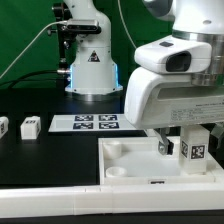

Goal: Assemble one leg

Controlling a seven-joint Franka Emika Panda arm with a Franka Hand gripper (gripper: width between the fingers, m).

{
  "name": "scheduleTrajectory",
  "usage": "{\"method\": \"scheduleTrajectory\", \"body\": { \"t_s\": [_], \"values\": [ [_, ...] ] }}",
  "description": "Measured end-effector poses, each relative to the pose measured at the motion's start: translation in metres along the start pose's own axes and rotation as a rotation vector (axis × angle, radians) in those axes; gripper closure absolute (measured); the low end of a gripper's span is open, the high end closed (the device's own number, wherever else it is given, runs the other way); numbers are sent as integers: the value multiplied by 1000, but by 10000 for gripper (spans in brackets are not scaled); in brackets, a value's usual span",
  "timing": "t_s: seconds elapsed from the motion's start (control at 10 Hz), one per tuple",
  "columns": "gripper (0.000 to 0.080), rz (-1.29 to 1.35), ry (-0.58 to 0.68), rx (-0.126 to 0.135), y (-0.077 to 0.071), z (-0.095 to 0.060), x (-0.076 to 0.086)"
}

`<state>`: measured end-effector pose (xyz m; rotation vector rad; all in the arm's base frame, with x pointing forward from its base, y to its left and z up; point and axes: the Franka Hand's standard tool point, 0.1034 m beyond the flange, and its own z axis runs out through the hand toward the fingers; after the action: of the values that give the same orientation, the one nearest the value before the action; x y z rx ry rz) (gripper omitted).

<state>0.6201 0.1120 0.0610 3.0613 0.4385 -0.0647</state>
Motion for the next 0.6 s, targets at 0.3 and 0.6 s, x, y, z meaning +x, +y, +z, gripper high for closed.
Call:
{"method": "scheduleTrajectory", "body": {
  "t_s": [0.3,0.6],
  "values": [
    [398,1,0,0,1,0,0],
    [512,2,0,0,1,0,0]
  ]
}}
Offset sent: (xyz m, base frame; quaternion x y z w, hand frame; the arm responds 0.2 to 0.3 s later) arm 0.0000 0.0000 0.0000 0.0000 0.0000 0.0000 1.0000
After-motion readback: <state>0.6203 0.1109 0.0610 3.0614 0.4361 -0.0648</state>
